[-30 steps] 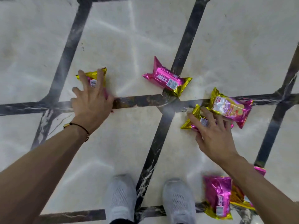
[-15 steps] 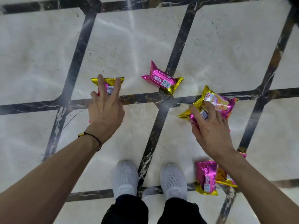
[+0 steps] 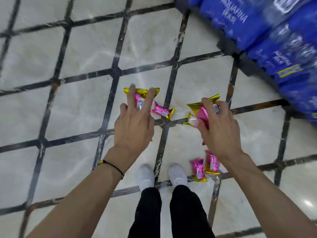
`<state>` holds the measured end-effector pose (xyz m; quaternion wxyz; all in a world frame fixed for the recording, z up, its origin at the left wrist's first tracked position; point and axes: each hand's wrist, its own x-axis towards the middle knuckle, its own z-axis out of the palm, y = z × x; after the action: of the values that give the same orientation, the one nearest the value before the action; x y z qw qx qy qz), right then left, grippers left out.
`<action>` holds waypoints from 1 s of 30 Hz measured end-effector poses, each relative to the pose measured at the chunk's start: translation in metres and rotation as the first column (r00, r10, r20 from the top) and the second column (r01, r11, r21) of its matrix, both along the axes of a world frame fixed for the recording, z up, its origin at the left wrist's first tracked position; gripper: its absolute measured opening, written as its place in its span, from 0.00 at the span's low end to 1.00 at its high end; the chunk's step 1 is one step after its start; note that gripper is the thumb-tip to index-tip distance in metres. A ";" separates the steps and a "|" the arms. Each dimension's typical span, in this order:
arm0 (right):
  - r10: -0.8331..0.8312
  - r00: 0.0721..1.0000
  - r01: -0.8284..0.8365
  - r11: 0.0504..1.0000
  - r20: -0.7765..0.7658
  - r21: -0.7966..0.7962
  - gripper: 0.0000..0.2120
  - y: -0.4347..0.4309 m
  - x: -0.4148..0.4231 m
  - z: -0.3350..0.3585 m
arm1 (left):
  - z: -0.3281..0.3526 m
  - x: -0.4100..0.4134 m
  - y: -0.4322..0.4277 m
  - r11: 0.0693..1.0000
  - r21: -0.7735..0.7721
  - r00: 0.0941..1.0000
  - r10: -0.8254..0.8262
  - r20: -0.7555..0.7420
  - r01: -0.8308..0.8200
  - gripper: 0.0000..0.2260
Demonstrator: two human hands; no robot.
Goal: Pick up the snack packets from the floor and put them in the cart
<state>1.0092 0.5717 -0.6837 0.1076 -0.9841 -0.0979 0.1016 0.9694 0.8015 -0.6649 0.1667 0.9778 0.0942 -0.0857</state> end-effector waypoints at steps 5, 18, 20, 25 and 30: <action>-0.040 0.995 0.039 0.999 0.092 0.016 0.25 0.006 0.031 0.128 | 0.128 0.021 0.015 0.998 -0.009 0.992 -0.061 0.111 0.063 0.30; -0.184 0.957 0.181 0.983 0.222 0.035 0.25 -0.016 0.016 0.398 | 0.394 -0.001 -0.009 0.993 0.028 0.971 -0.122 0.206 0.118 0.30; -0.211 0.950 0.205 0.978 0.232 0.051 0.26 -0.024 0.008 0.427 | 0.424 -0.008 -0.013 0.995 0.028 0.970 -0.100 0.220 0.097 0.29; -0.234 0.930 0.218 0.972 0.283 0.085 0.27 -0.038 -0.007 0.480 | 0.488 -0.024 -0.025 1.000 -0.022 0.967 0.020 0.255 -0.015 0.29; -0.234 0.922 0.201 0.970 0.310 0.133 0.26 -0.042 -0.013 0.525 | 0.529 -0.038 -0.043 0.997 -0.012 0.957 0.072 0.280 -0.072 0.29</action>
<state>0.9966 0.5297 -0.1586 0.1494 -0.9856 -0.0092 -0.0785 0.9314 0.7586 -0.1363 0.1820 0.9759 0.1050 0.0595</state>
